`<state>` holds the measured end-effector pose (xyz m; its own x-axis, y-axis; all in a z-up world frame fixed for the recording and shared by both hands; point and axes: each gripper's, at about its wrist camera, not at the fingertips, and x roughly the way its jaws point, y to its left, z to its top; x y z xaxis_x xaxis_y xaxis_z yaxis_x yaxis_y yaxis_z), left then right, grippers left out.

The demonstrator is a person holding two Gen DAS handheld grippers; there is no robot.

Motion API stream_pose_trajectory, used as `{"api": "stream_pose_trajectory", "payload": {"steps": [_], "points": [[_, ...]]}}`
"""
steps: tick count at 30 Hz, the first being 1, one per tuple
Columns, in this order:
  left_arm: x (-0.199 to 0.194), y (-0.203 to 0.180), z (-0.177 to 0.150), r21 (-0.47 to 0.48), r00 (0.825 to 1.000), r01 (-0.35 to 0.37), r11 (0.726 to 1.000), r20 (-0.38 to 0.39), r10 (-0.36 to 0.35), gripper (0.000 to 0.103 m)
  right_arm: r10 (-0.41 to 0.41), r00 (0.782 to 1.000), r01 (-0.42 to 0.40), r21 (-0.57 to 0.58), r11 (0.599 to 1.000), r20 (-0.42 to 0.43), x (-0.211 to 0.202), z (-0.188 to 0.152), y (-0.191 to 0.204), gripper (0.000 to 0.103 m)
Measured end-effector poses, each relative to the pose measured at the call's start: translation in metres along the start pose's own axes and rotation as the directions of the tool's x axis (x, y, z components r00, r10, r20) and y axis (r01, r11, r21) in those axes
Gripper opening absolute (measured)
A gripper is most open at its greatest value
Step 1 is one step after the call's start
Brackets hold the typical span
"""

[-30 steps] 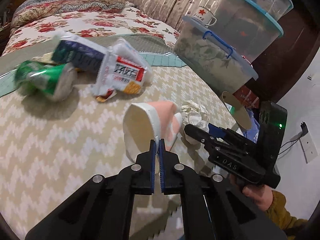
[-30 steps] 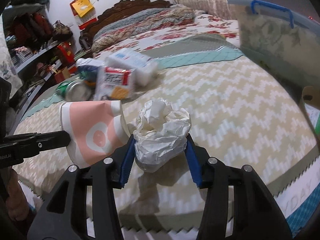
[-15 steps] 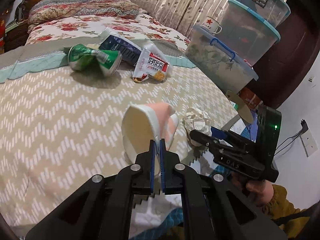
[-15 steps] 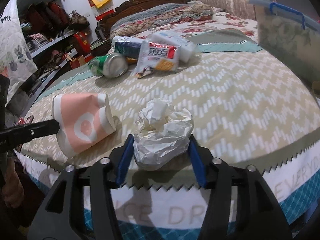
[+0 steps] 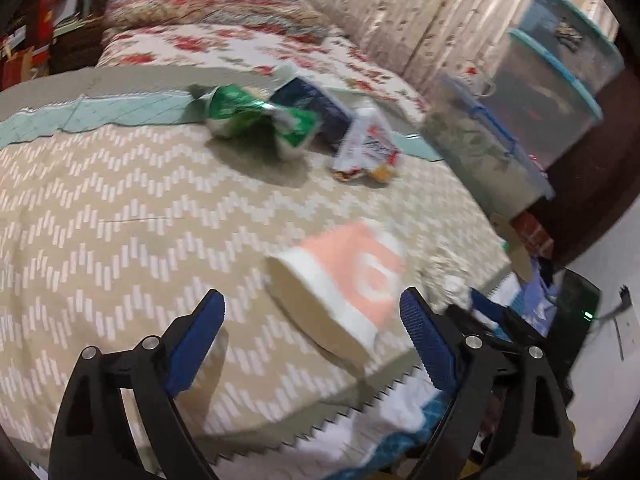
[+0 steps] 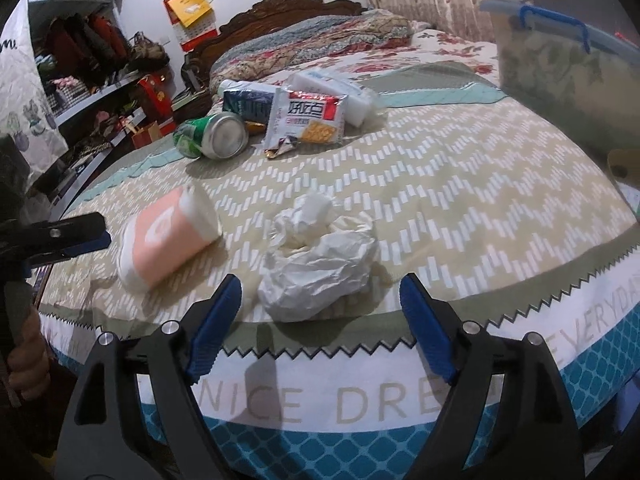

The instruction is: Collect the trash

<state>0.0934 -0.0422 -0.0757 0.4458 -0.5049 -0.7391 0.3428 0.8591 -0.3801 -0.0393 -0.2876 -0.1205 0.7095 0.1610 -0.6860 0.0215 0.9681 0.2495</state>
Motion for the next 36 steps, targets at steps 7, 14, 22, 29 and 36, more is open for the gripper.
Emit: {"api": "stream_pose_trajectory", "payload": {"steps": [7,14,22,29,36], "points": [[0.025,-0.011,0.015,0.057,0.999,0.026,0.998,-0.029,-0.025,0.087,-0.007,1.000,0.007,0.011,1.000,-0.001,0.003,-0.001,-0.005,0.081],[0.051,-0.006,0.024,0.015,0.992,0.091,0.996,-0.092,-0.089,0.088,-0.028,1.000,0.028,0.006,1.000,0.006,0.006,-0.001,-0.003,0.081],[0.051,-0.015,0.016,0.052,0.995,0.077,0.996,-0.063,-0.074,0.089,-0.045,0.999,0.045,-0.010,0.999,0.014,0.014,0.004,0.003,0.082],[0.051,-0.039,0.001,0.166,1.000,0.000,0.986,-0.014,0.003,0.084,-0.073,0.997,0.074,-0.047,0.996,0.024,0.018,0.003,0.009,0.082],[0.043,-0.058,-0.004,0.256,0.999,-0.036,0.966,0.041,0.027,0.044,-0.096,0.995,0.099,-0.068,0.993,0.036,0.017,0.001,0.009,0.058]]}}
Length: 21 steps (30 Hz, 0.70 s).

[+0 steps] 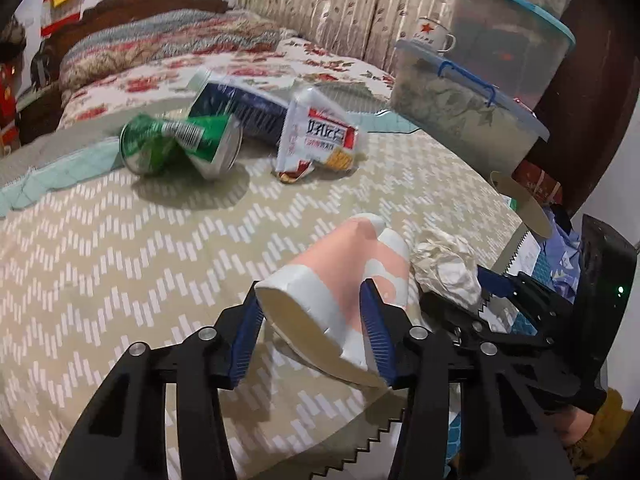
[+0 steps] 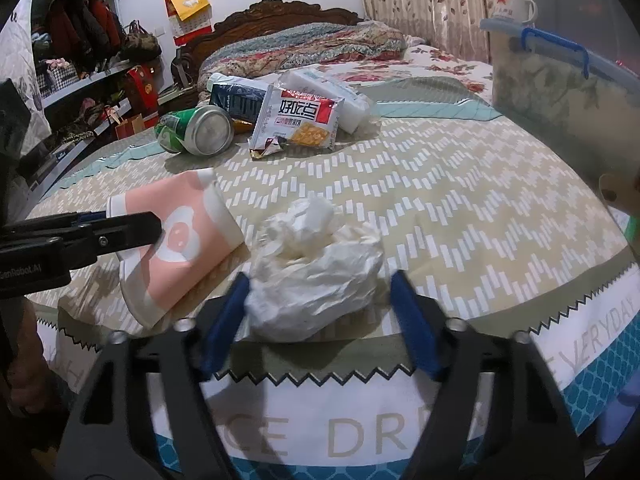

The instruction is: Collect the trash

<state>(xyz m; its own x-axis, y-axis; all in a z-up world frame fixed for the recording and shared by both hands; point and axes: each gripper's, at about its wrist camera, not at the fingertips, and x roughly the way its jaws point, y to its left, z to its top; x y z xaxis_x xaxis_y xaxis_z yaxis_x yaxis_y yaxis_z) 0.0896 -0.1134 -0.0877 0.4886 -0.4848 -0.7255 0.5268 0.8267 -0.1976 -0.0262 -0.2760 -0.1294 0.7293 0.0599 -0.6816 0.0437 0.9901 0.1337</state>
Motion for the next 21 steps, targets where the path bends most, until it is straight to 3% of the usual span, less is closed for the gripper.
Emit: {"api": "stream_pose_trajectory", "payload": {"steps": [3,12,21], "points": [[-0.005,-0.004,0.000,0.017,1.000,-0.009,1.000,0.017,0.008,0.038,0.008,1.000,-0.008,-0.001,1.000,0.005,-0.001,-0.001,-0.001,0.051],[-0.022,-0.004,-0.001,-0.006,0.999,0.033,0.999,0.036,-0.032,0.021,0.036,0.999,-0.036,0.017,0.999,0.032,-0.012,-0.004,-0.004,0.045],[-0.041,-0.007,0.010,-0.033,0.992,0.101,0.994,0.073,-0.099,0.017,0.039,0.997,-0.042,0.044,0.998,0.068,-0.023,-0.002,-0.012,0.044]]}}
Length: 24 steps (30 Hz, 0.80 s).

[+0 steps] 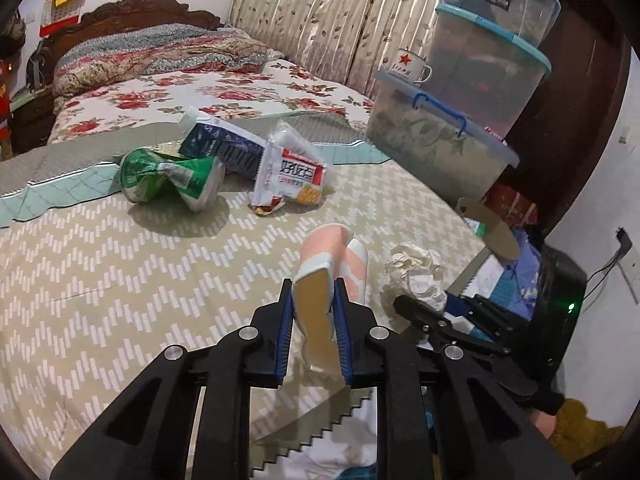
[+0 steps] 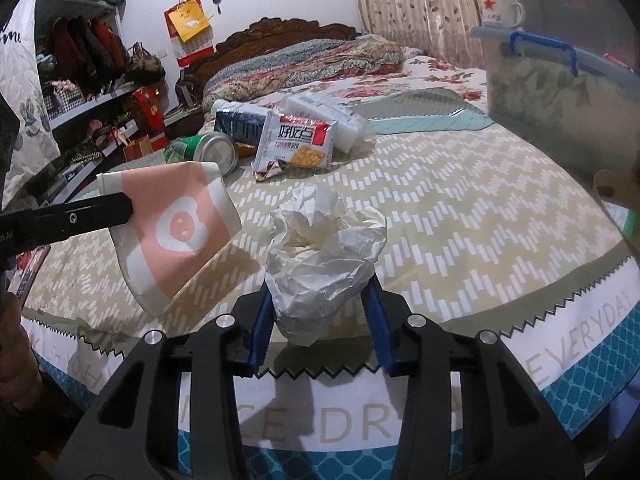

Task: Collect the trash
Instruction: 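Carry the cup and tissue to the wastebasket and open both tools to drop them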

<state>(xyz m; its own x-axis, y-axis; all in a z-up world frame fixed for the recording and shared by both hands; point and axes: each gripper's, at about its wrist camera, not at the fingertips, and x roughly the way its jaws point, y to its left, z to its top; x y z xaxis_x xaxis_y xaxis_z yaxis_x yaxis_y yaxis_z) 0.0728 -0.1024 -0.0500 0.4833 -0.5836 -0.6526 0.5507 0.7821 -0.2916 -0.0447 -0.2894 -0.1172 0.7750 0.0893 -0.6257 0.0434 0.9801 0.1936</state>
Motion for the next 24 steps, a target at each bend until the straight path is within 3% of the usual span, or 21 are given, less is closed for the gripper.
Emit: {"api": "stream_pose_trajectory", "payload": {"steps": [9,15,19,24], "points": [[0.028,-0.036,0.022,0.057,0.998,0.051,0.997,-0.035,-0.049,0.017,-0.028,0.999,0.024,0.115,0.993,0.035,-0.008,-0.001,-0.046,0.044],[0.069,-0.081,0.049,0.119,0.992,0.108,0.987,-0.084,-0.098,0.017,-0.081,0.994,0.066,0.196,0.978,0.069,-0.018,0.001,-0.093,0.044],[0.110,-0.142,0.074,0.203,0.980,0.179,0.963,-0.125,-0.155,0.017,-0.161,0.982,0.127,0.275,0.953,0.102,-0.033,0.005,-0.147,0.044],[0.168,-0.230,0.103,0.289,0.956,0.276,0.917,-0.182,-0.231,0.018,-0.281,0.950,0.212,0.380,0.900,0.134,-0.059,0.013,-0.222,0.044]]}}
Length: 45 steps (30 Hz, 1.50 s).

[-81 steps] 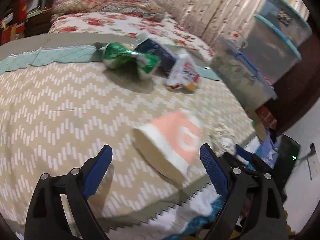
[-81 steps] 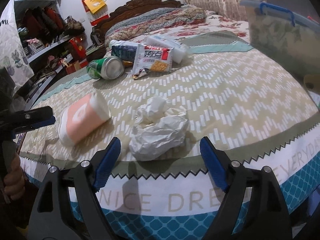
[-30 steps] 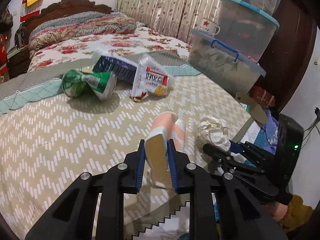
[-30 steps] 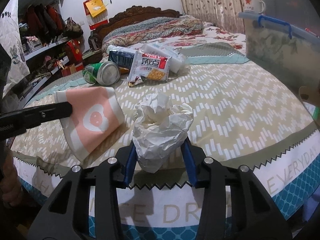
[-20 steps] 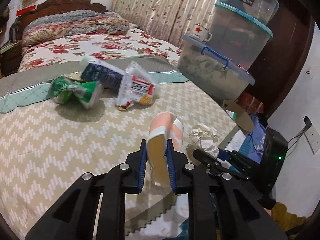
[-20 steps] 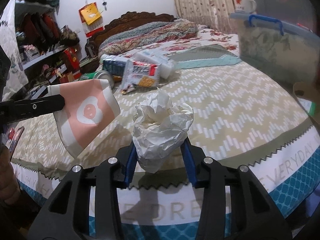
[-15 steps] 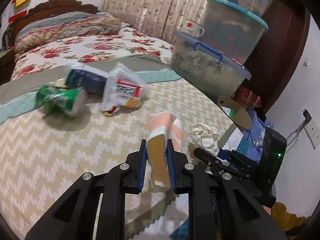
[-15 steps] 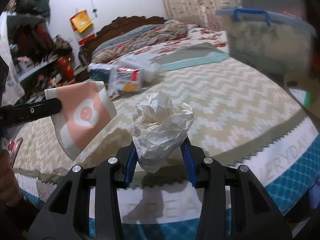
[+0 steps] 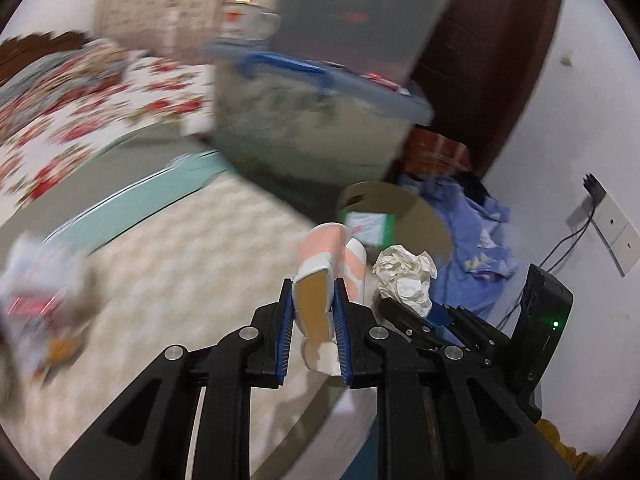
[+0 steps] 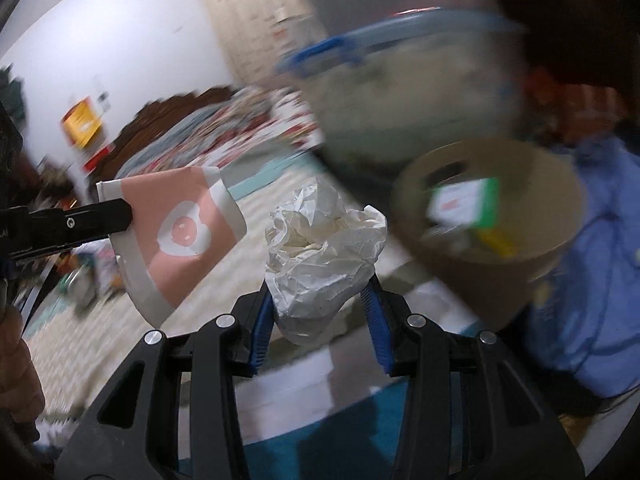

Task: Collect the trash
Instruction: 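Carry the cup and tissue to the wastebasket and open both tools to drop them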

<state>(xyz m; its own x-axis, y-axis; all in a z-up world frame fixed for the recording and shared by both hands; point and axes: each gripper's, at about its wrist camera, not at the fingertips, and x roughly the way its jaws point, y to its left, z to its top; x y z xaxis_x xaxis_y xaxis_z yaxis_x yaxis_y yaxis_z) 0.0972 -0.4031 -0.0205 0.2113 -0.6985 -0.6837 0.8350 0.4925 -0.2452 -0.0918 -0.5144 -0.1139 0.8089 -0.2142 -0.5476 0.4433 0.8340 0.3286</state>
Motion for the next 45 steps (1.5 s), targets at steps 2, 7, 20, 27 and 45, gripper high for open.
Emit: {"api": "stream_pose_trajectory", "payload": {"steps": [2,7,20,27,45], "points": [[0.028,-0.021,0.020,0.032,1.000,0.028,0.999,-0.013,-0.027,0.018,-0.058,0.998,0.057,0.026,0.998,0.019,0.002,0.016,-0.031,0.044],[0.105,-0.065,0.062,0.092,0.997,0.073,0.993,-0.044,-0.069,0.038,-0.153,0.988,0.153,0.077,0.985,0.002,0.017,0.042,-0.088,0.061],[0.209,-0.014,0.080,-0.017,0.975,-0.090,0.996,-0.206,0.085,0.049,-0.197,0.980,0.186,0.416,0.890,-0.016,0.035,0.050,-0.214,0.069],[0.230,-0.026,0.066,0.080,0.959,-0.104,0.991,-0.255,0.122,0.030,-0.107,0.993,0.122,0.490,0.863,-0.058,0.054,0.035,-0.224,0.051],[0.100,0.009,0.054,-0.071,0.994,-0.104,0.992,-0.032,0.102,0.052,-0.190,0.980,0.145,0.415,0.898,0.067,0.018,0.056,-0.179,0.069]]}}
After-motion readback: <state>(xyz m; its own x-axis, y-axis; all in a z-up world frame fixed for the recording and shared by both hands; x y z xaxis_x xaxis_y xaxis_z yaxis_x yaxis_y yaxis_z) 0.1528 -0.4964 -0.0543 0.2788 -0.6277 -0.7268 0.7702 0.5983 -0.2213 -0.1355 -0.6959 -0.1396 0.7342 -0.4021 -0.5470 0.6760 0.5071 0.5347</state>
